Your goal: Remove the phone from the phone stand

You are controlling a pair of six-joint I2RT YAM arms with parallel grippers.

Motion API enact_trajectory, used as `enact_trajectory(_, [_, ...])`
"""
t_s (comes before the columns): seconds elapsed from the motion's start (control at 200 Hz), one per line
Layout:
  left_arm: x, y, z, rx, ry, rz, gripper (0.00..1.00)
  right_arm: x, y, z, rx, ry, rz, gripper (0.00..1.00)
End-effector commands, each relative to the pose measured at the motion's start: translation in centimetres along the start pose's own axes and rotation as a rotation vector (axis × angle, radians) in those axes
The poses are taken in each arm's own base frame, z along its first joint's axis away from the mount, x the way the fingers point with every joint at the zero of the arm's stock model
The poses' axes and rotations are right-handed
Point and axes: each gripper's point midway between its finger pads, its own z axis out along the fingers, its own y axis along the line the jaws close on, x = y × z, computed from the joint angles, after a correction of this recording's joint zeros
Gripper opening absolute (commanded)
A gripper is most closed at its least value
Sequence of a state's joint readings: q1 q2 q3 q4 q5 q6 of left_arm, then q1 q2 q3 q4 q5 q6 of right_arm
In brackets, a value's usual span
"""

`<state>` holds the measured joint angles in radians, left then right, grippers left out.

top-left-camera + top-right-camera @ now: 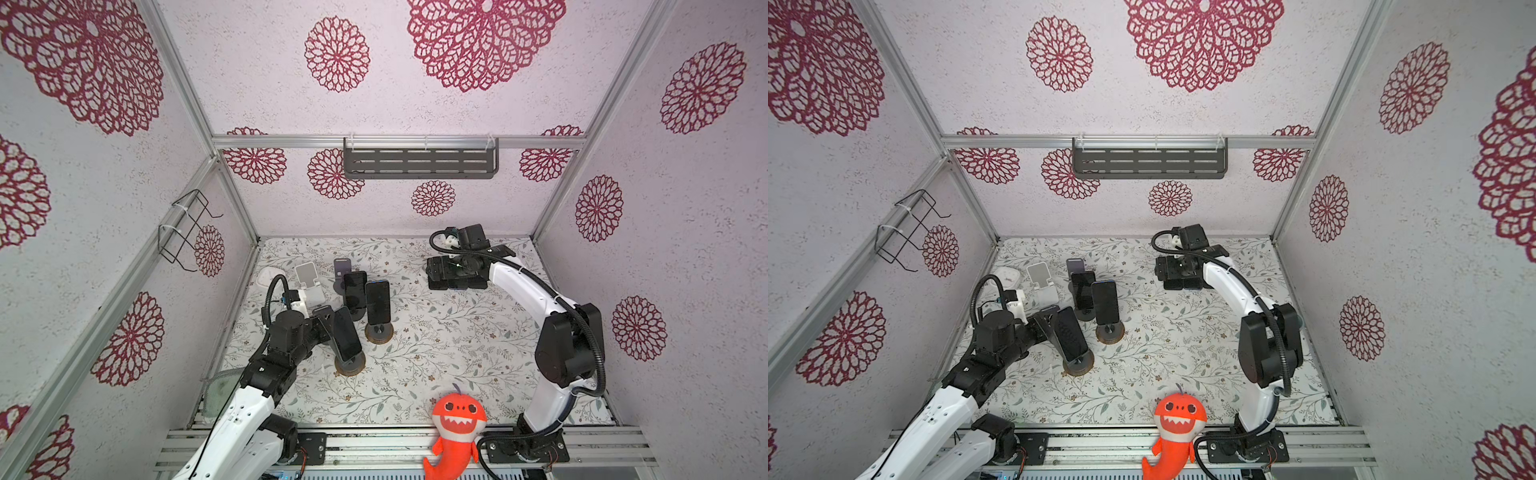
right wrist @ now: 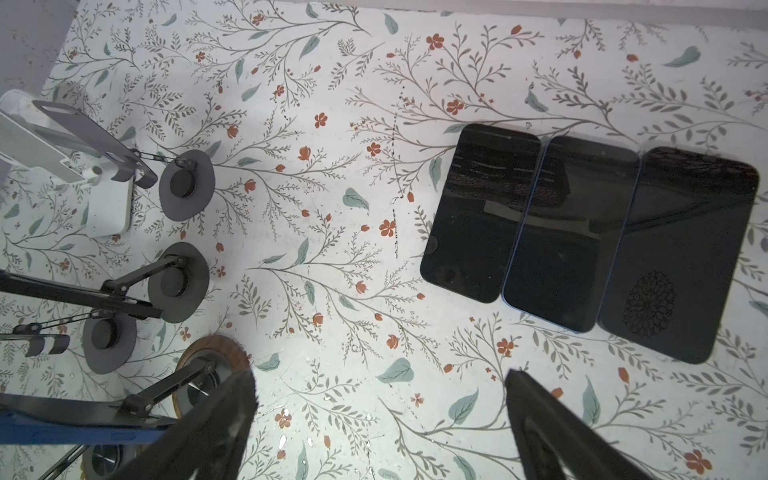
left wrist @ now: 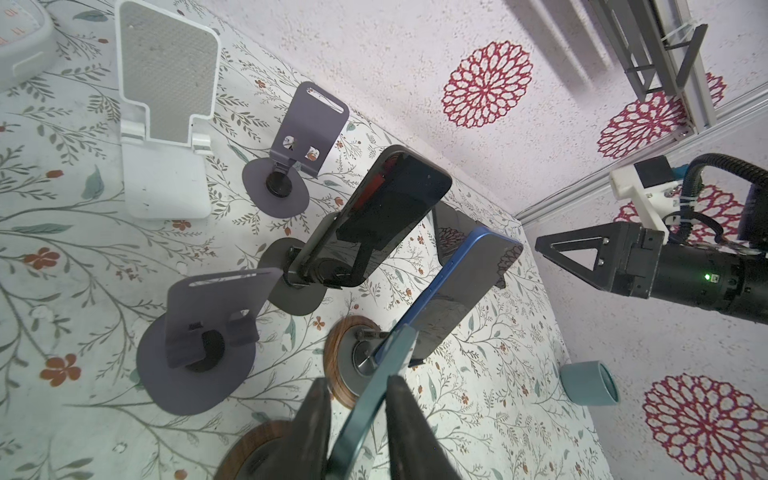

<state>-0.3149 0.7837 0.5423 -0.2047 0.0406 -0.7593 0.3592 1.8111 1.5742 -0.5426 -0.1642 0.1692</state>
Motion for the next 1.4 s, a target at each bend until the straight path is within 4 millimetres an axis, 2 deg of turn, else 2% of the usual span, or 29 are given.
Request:
enact_trajectory(0.0, [-0.4,-0.6,0.2,0.014,0.014,0.011,0.27,-2.0,0.7,-2.3,0.001,-0.074,-0.01,0.97])
enact_trajectory(0.255, [0.6,0.0,1.0,-0.005,0.055,0.026,0.3,-1.8,0.5,-2.3,0.013,-0.067,-0.018,0.97])
enact_trajectory(0.605, [1.4,0.8,1.3,-0.01,0.048,0.025,0.45,-1.9,0.5,-2.4,0.011,-0.068,-0.018,0.97])
enact_trajectory(0.796, [1.6,1.2,1.5,-0.013,0.043,0.029,0.5,-1.8,0.6,-2.5,0.01,-0.066,-0.019,0.97])
enact_trajectory(0.961, [1.9,1.4,1.7,0.009,0.036,0.024,0.49,-1.8,0.7,-2.6,0.011,-0.066,-0.022,0.97])
enact_trajectory(1.391, [1.5,1.5,1.1,0.023,0.009,0.042,0.33,-1.9,1.1,-2.5,0.026,-0.061,-0.029,0.96])
